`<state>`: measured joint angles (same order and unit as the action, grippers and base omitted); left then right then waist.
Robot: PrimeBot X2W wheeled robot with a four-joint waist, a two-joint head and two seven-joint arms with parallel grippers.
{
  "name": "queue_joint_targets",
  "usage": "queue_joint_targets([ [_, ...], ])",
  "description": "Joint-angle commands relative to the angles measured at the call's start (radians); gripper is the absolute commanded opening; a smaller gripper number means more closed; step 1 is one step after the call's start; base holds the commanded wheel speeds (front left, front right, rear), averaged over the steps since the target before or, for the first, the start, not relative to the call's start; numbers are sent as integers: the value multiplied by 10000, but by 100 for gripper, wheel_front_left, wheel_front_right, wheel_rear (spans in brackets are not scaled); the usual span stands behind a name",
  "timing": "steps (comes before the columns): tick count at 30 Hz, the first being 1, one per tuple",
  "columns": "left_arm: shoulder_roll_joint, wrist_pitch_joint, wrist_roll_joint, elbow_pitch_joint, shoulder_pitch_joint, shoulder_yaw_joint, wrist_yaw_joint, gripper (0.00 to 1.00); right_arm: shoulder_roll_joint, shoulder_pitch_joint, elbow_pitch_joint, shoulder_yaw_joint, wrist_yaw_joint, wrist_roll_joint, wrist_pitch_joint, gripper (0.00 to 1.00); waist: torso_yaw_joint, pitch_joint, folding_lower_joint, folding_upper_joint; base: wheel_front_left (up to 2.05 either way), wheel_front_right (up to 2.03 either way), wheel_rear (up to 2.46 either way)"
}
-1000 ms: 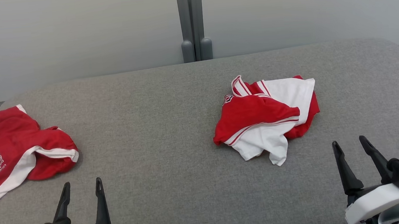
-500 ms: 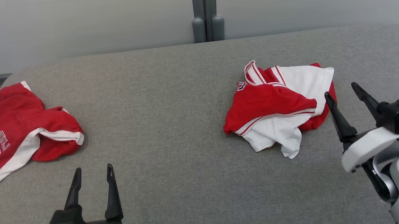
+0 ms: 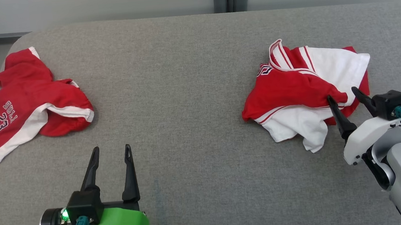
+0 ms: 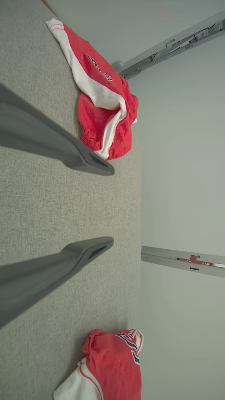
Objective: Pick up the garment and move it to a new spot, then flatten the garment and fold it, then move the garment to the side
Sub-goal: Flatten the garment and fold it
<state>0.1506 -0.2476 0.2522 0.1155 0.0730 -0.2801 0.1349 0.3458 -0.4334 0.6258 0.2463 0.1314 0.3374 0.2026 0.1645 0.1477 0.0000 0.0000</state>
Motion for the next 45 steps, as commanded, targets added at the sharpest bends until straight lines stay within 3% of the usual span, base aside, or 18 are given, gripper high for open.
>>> queue_joint_targets([
  [1, -3, -74, -64, 61, 170, -1, -8, 100, -15, -155, 273, 136, -14, 179, 114, 100, 215, 204, 0, 0, 0, 0, 0],
  [4, -40, -110, -67, 144, 254, -38, -19, 100, -81, -341, 906, 511, -14, 659, 222, 100, 290, 247, 0, 0, 0, 0, 0],
  [5, -42, -93, -67, 172, 265, -41, -15, 100, -116, -387, 1058, 624, -14, 802, 241, 89, 304, 244, 0, 0, 0, 0, 0],
  [6, -42, -89, -67, 208, 278, -48, -23, 100, -141, -449, 1230, 760, -14, 990, 268, 15, 318, 235, 0, 0, 0, 0, 0],
  [7, -41, -96, -64, 235, 291, -54, -31, 100, -180, -480, 1361, 877, -14, 1164, 265, 0, 327, 219, 0, 0, 0, 0, 0],
  [15, 34, -143, 31, 396, 160, -15, -64, 100, -24, -824, 1315, 1399, -14, 1538, 619, 0, 295, -114, 0, 0, 0, 0, 0],
  [24, -56, -179, 115, 490, 159, -111, -163, 100, -357, -1205, -372, 1631, -12, 728, 634, 0, 606, -345, 0, 0, 0, 0, 0],
  [37, -252, -177, 85, 550, 229, -192, -172, 100, -2269, -1609, 361, 4874, -14, 777, 631, 0, 1333, -13, 0, 0, 0, 0, 0],
  [44, -368, -180, 18, 540, 316, -149, -151, 100, -2806, -989, 533, 6849, -11, 1153, 631, 0, 1316, 60, 0, 0, 0, 0, 0],
  [45, -372, -180, 18, 555, 315, -113, -162, 100, -2844, -934, 456, 7026, -11, 1253, 633, 50, 1263, 47, 0, 0, 0, 0, 0],
])
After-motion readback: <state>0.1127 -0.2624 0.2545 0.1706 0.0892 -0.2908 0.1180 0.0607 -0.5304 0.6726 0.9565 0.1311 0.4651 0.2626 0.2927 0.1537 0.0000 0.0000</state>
